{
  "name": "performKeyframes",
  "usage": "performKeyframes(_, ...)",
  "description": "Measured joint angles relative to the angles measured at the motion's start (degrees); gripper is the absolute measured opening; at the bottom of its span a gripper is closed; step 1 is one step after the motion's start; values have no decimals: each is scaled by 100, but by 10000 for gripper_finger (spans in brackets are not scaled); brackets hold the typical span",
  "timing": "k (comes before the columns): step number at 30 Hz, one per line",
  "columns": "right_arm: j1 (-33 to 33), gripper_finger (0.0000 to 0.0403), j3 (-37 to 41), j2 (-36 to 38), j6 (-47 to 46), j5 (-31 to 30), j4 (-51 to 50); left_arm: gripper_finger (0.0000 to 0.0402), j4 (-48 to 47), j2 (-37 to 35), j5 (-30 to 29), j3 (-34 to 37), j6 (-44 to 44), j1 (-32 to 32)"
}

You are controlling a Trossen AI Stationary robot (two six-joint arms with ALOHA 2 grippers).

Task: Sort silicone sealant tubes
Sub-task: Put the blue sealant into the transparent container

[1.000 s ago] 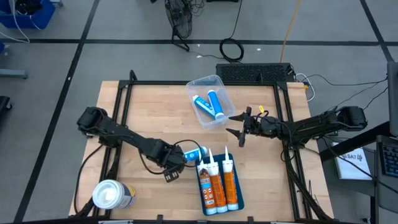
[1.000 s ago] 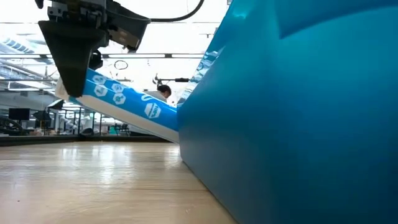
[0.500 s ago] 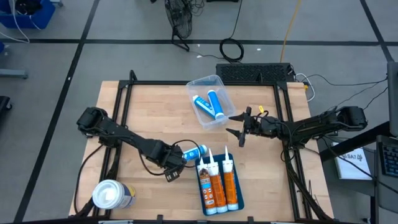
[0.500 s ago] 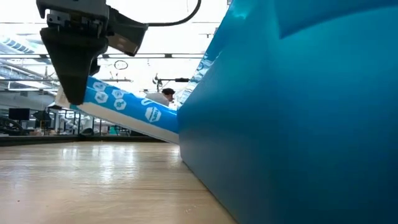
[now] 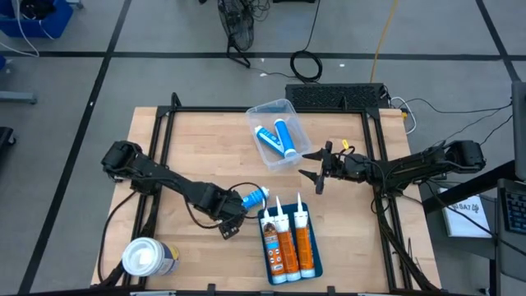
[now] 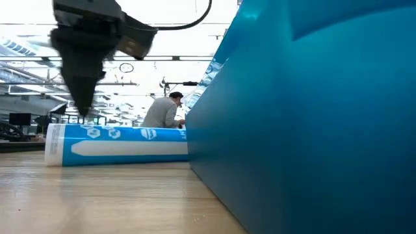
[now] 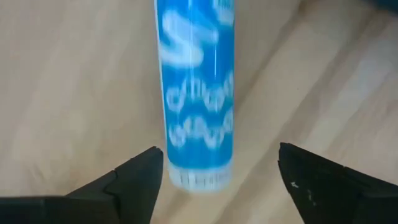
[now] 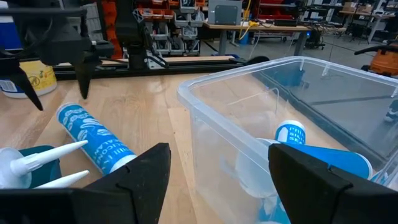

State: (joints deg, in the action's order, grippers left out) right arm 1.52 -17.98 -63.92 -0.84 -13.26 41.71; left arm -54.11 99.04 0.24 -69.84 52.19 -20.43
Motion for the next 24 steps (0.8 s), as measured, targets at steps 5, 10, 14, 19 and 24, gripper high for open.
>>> performKeyframes(5, 0, 254, 0, 0, -2, -2, 0, 328, 648, 0, -506, -2, -905, 305)
performKeyframes(10, 1, 254, 0, 0, -2, 0, 0, 321, 780, 63, -631, -3, -1617, 751)
performKeyframes(14, 2, 254, 0, 0, -2, 0, 0, 315, 794, 288, -489, -9, -1990, 1021)
performKeyframes(19, 0, 254, 0, 0, -2, 0, -46, 319, 1045, 761, 162, -9, -2219, 1171)
performKeyframes(24, 0, 254, -1, 0, 0, -2, -42, 314, 1411, 1262, 422, -39, -2446, 1178)
